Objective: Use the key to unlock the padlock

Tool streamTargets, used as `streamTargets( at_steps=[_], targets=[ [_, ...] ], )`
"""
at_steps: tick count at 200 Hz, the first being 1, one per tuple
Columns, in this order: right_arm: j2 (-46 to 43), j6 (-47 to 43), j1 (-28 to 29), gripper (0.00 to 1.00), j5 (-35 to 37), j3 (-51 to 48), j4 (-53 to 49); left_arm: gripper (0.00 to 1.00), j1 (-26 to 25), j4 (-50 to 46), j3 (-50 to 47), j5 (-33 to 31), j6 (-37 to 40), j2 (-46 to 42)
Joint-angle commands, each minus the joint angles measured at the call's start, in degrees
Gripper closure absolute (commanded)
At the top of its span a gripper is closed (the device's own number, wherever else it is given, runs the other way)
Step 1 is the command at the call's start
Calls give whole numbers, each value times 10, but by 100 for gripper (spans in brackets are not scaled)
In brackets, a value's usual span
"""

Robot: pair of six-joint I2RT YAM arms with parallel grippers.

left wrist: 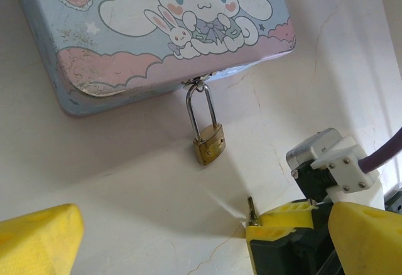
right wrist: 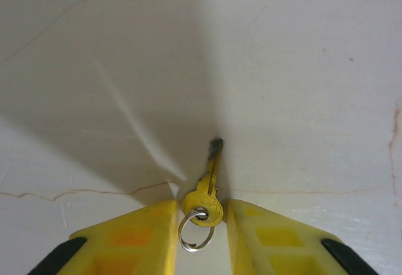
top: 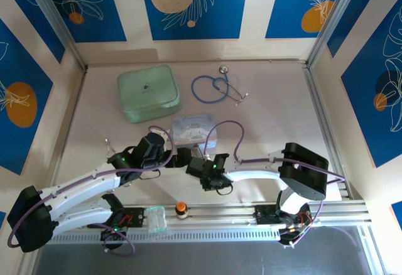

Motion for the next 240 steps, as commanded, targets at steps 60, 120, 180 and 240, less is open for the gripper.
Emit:
streamTargets(
  at_steps=[60,120,180,240],
  targets=[
    [-17,-1,-16,83,-34,-61,60,1,-4,31,-8,8,-16,10],
    [-66,-33,-36,92,-47,-117,103,1,-6,77,-11,25,-31,38],
    [-180,-158,-102,100,-141,-206,213,5,-12,265,-58,92,-39,69],
    [-318,-301,-234,100,-350,-230,237,16,-15,460,-93,139,-34,99]
  ],
)
